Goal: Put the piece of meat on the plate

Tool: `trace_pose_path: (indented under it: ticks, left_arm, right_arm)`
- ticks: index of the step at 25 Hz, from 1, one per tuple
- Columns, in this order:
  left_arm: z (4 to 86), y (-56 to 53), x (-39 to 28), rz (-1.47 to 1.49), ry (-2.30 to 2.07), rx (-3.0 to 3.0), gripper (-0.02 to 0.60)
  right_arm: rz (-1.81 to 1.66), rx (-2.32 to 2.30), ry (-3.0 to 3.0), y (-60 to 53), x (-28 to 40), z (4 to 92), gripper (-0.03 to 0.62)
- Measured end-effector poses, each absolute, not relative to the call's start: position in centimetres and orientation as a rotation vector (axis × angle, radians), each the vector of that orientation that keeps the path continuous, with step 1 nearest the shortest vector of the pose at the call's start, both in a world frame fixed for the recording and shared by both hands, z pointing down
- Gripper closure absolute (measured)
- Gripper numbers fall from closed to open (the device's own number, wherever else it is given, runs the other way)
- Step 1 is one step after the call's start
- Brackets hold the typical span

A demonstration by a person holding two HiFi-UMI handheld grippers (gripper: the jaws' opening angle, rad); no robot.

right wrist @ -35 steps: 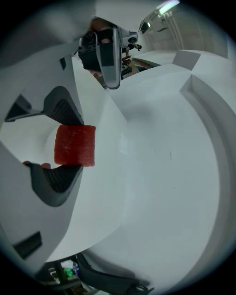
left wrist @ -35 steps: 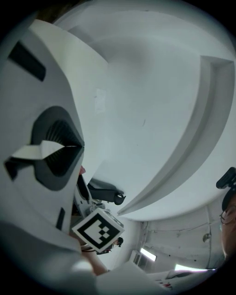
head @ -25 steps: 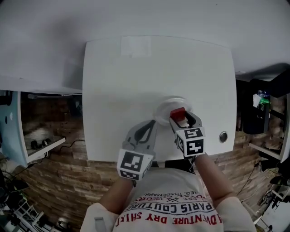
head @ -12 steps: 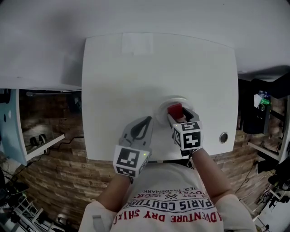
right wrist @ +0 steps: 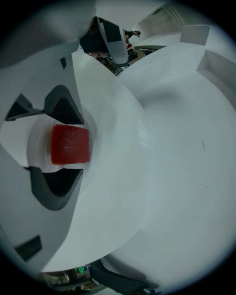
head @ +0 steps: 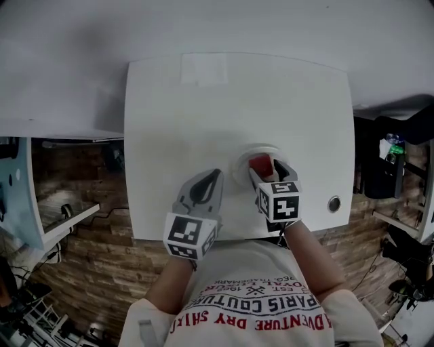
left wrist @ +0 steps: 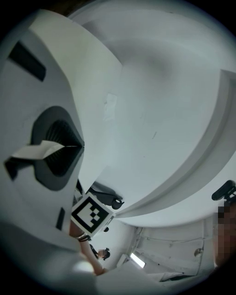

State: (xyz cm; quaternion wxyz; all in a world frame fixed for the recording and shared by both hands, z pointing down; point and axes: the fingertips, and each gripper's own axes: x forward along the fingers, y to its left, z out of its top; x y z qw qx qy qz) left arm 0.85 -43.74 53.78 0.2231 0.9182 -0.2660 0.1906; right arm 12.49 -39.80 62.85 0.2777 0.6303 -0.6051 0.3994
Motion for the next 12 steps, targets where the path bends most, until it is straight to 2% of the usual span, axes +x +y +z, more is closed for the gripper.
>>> trace_pose_path:
  ticks: [7, 12]
  left_arm:
    - [51.2, -43.6, 1.5, 0.480, -0.733, 2.589, 0.575]
    - [48.7, -43.4, 2.2, 0.432, -0.741, 2.654, 0.575]
  right_arm:
    - [1.046, 1.785, -1.693, -39.7, 12.8, 58.5, 0.316]
    - [0.954, 1.903, -1.681, -38.9, 14.0, 55.2, 0.546]
